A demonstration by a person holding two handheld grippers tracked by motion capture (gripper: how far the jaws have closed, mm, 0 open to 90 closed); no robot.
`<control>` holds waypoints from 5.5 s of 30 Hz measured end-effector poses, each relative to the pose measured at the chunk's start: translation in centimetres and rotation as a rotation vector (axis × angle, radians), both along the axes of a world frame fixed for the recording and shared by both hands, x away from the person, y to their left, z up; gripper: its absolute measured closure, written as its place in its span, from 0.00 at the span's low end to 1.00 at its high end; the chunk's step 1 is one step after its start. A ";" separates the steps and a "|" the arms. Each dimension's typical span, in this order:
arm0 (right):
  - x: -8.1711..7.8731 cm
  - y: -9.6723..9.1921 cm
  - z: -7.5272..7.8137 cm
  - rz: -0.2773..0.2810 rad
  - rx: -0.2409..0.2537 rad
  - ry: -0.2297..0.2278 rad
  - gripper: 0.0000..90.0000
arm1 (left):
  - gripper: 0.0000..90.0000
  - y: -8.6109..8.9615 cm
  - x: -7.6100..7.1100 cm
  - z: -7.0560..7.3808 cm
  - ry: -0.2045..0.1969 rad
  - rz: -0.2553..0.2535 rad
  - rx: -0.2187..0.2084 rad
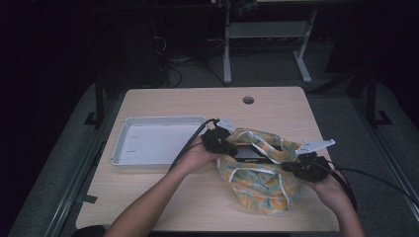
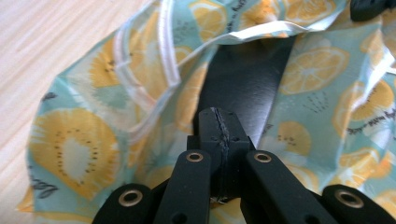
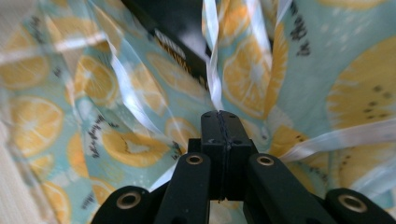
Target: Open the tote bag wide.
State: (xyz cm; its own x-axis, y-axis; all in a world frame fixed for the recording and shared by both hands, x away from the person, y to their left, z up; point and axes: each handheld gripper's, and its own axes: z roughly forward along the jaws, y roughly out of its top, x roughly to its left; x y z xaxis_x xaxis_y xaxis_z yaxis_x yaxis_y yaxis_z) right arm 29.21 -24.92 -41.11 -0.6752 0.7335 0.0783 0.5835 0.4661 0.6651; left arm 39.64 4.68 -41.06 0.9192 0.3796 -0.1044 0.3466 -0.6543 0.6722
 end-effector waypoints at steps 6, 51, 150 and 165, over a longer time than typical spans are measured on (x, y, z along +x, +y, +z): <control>0.3 0.0 -0.8 0.001 -0.022 0.030 0.99 | 1.00 0.5 0.6 0.0 -0.012 0.037 -0.006; 0.7 -3.6 -3.7 -0.038 -0.158 0.246 1.00 | 1.00 0.2 4.5 -3.6 -0.120 0.187 0.344; 10.1 -4.6 -2.5 -0.321 -0.077 -0.041 0.99 | 0.99 4.0 -3.5 0.6 -0.031 -0.028 -0.036; 8.9 -4.9 -0.1 -0.334 -0.039 -0.100 0.62 | 0.96 1.5 -1.4 1.5 -0.036 -0.003 -0.068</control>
